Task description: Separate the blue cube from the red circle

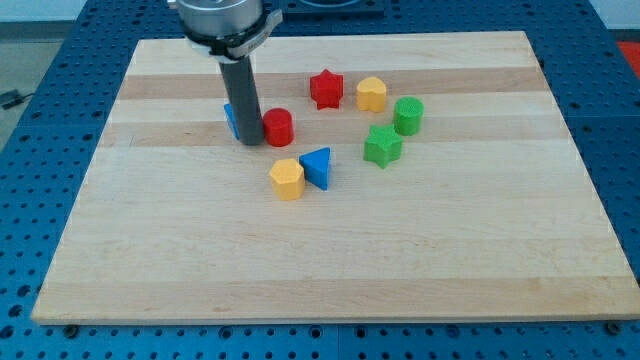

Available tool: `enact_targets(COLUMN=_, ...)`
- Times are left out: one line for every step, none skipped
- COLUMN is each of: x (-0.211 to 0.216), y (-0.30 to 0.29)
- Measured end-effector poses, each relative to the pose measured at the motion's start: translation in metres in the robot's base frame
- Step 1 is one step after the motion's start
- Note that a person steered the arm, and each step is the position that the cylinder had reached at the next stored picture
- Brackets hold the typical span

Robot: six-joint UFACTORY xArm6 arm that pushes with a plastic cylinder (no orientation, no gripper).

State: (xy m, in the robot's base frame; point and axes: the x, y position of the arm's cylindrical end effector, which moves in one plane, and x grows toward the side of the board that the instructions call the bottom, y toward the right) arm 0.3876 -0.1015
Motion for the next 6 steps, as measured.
enact_targets(x=-0.015, y=-0.026)
enact_targets(x=-0.016, y=-0.062)
enact_targets(x=-0.017, y=-0.053)
enact_targets(x=-0.017, y=-0.020)
enact_targets(x=-0.031, y=-0.018)
enact_targets(x=-0.046, y=-0.044)
